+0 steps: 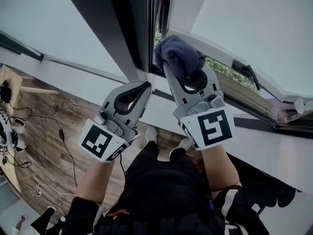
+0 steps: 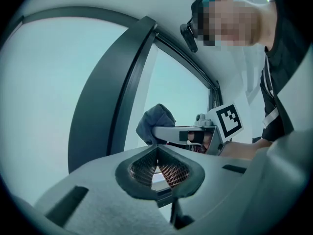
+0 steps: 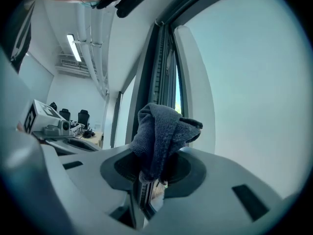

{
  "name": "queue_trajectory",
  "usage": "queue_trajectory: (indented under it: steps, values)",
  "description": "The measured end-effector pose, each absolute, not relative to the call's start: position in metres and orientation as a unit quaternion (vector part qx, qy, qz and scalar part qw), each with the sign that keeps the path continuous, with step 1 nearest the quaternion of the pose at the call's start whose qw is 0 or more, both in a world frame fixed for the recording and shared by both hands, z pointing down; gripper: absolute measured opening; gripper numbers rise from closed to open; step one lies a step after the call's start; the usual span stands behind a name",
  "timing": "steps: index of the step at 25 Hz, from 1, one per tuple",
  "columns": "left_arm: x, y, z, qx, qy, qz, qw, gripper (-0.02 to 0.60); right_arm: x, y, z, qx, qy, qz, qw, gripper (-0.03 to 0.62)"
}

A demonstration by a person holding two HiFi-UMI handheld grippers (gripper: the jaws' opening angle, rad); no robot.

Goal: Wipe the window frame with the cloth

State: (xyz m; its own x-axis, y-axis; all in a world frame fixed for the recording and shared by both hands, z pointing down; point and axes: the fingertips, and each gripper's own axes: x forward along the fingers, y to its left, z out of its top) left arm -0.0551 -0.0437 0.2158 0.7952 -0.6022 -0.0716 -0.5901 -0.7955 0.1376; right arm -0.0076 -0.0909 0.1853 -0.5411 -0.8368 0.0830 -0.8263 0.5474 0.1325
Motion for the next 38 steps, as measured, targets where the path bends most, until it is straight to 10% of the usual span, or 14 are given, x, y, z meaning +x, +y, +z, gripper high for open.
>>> queue_trajectory:
  steps: [13,38]
  values:
    - [-0.093,-0.052,0.176,0.941,-0.326,-0.092,0.026,0.02,-0.07,-0.091,0.077,0.441,-0.888,-0.129,0.019,0.112]
    - [-0.082,-0.051,0.228,0.938,-0.332,-0.073,0.072,0.02,-0.063,-0.111,0.169,0.444,-0.892,-0.058,0.06,0.112]
